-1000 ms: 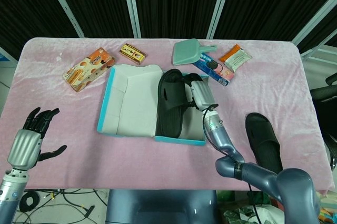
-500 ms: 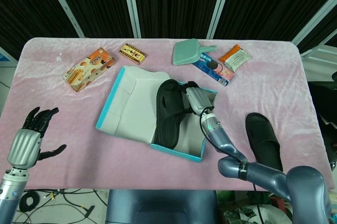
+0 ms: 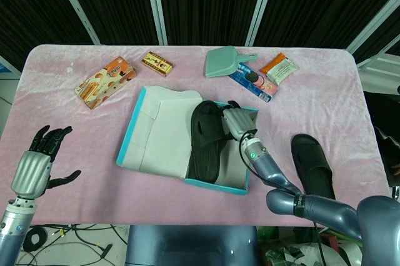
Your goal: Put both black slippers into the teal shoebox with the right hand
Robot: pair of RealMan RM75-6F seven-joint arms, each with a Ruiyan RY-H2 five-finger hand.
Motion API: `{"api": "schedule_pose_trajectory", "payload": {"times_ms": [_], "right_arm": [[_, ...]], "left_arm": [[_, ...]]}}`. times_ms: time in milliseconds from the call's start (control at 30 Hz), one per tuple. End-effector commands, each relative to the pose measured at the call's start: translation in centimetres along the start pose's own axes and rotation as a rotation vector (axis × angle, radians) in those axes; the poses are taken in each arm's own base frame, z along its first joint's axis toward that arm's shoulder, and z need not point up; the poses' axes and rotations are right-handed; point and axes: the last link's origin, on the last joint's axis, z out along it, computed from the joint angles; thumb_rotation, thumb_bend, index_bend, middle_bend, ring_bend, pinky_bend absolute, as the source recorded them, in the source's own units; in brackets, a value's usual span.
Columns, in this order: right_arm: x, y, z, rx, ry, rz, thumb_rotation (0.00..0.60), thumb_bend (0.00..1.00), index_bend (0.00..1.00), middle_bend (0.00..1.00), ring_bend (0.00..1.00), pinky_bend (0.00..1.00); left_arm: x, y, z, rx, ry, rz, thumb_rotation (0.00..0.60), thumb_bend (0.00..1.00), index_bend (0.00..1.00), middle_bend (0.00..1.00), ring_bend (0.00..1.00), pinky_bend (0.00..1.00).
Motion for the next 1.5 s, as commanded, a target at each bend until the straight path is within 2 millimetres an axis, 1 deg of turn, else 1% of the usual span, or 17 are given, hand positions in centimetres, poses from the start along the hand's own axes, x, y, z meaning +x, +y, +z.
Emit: {"api": "schedule_pose_trajectory", "payload": {"times_ms": [33, 367, 433, 467, 500, 533, 567, 667, 733, 800, 900, 1033, 1167, 1333, 1433, 1500], "right_arm": [[-0.3, 0.1, -0.4, -0.004, -0.019, -0.037, 0.600, 0.10, 0.63, 0.70, 0.29, 0.10], [-1.0, 0.3, -0.4, -0.020, -0.072, -0.119, 0.600, 0.09, 0.63, 0.69, 0.29, 0.09], [-0.9, 0.4, -0.6, -0.023, -0.081, -0.137, 0.600, 0.09, 0.63, 0.68, 0.28, 0.09], [-0.9, 0.3, -0.7, -0.022, -0.088, -0.142, 0.600, 0.08, 0.62, 0.65, 0.26, 0.09], [-0.8, 0.4, -0.8, -0.023, -0.092, -0.146, 0.600, 0.08, 0.60, 0.62, 0.25, 0.09], [-0.8, 0.3, -0.9, -0.022, -0.095, -0.148, 0.600, 0.07, 0.54, 0.56, 0.21, 0.08], [-0.7, 0.2, -1.0, -0.018, -0.098, -0.153, 0.600, 0.06, 0.45, 0.50, 0.18, 0.08], [-0.4, -0.2, -1.4, -0.003, -0.090, -0.170, 0.600, 0.03, 0.25, 0.33, 0.10, 0.08], [-0.3, -0.4, -1.6, 0.005, -0.085, -0.179, 0.600, 0.02, 0.17, 0.26, 0.07, 0.08], [0.0, -1.0, -2.0, 0.032, -0.072, -0.199, 0.600, 0.02, 0.12, 0.20, 0.05, 0.08], [0.3, -1.4, -2.6, 0.056, -0.060, -0.211, 0.600, 0.02, 0.08, 0.13, 0.03, 0.08], [0.6, -1.7, -2.7, 0.068, -0.062, -0.243, 0.600, 0.02, 0.01, 0.05, 0.00, 0.08], [0.6, -1.8, -2.8, 0.073, -0.069, -0.268, 0.600, 0.02, 0.00, 0.00, 0.00, 0.07], [1.4, -1.9, -3.5, 0.097, -0.073, -0.321, 0.600, 0.02, 0.00, 0.00, 0.00, 0.06], [2.2, -2.2, -4.3, 0.116, -0.087, -0.331, 0.600, 0.07, 0.00, 0.00, 0.00, 0.06], [2.6, -2.5, -4.8, 0.133, -0.096, -0.332, 0.600, 0.13, 0.00, 0.00, 0.00, 0.06]], "left_arm": [[0.0, 0.0, 0.0, -0.001, -0.001, 0.000, 0.600, 0.01, 0.03, 0.16, 0.12, 0.07], [0.2, 0.0, -0.3, 0.004, 0.008, -0.001, 0.600, 0.01, 0.03, 0.16, 0.12, 0.07], [0.2, -0.1, -0.4, 0.005, 0.011, -0.002, 0.600, 0.01, 0.03, 0.16, 0.12, 0.07], [0.2, -0.1, -0.4, 0.005, 0.012, -0.002, 0.600, 0.01, 0.03, 0.16, 0.12, 0.07], [0.3, -0.1, -0.4, 0.006, 0.013, -0.001, 0.600, 0.01, 0.03, 0.16, 0.12, 0.07], [0.3, -0.1, -0.4, 0.005, 0.013, -0.002, 0.600, 0.01, 0.03, 0.16, 0.12, 0.07], [0.2, -0.1, -0.4, 0.005, 0.013, -0.002, 0.600, 0.01, 0.03, 0.16, 0.12, 0.07], [0.2, 0.0, -0.3, 0.003, 0.013, -0.002, 0.600, 0.01, 0.03, 0.16, 0.12, 0.07], [0.2, 0.0, -0.3, 0.002, 0.012, -0.003, 0.600, 0.01, 0.03, 0.16, 0.12, 0.07], [0.1, 0.1, -0.2, -0.001, 0.013, -0.002, 0.600, 0.01, 0.03, 0.16, 0.12, 0.07], [0.2, 0.1, -0.2, -0.001, 0.015, -0.003, 0.600, 0.01, 0.03, 0.16, 0.12, 0.07], [0.2, 0.1, -0.2, -0.002, 0.016, -0.001, 0.600, 0.01, 0.03, 0.16, 0.12, 0.07], [0.2, 0.1, -0.3, -0.002, 0.017, -0.002, 0.600, 0.01, 0.03, 0.16, 0.12, 0.07], [0.2, -0.1, -0.4, 0.005, 0.019, -0.005, 0.600, 0.01, 0.02, 0.16, 0.12, 0.07], [0.2, -0.1, -0.3, 0.006, 0.016, -0.007, 0.600, 0.01, 0.02, 0.16, 0.12, 0.07], [0.2, -0.1, -0.3, 0.005, 0.015, -0.006, 0.600, 0.01, 0.02, 0.16, 0.12, 0.07]]}}
